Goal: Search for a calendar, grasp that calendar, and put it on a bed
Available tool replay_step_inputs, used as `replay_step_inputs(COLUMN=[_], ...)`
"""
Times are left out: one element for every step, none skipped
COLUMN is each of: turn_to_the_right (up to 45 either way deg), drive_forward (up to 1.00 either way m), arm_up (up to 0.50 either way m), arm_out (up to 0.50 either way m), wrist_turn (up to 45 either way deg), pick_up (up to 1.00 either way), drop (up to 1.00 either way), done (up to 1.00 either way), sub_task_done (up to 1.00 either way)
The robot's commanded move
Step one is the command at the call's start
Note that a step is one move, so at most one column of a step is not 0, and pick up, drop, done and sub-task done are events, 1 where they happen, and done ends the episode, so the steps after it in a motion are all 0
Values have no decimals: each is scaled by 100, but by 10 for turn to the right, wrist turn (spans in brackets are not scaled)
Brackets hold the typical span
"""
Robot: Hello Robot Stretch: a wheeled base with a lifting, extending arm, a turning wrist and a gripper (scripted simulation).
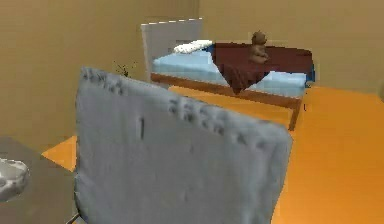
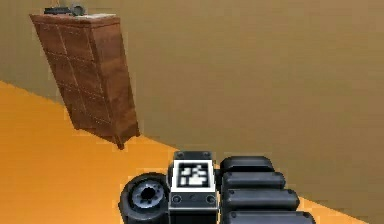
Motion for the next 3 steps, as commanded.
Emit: replay_step_inputs(turn_to_the_right=[0, 0, 30], drive_forward=[100, 100, 0], arm_up=[0, 0, 0], arm_out=[0, 0, 0], wrist_turn=[0, 0, 0], pick_up=[0, 0, 0], drop=[0, 0, 0], done=[0, 0, 0], sub_task_done=[0, 0, 0])
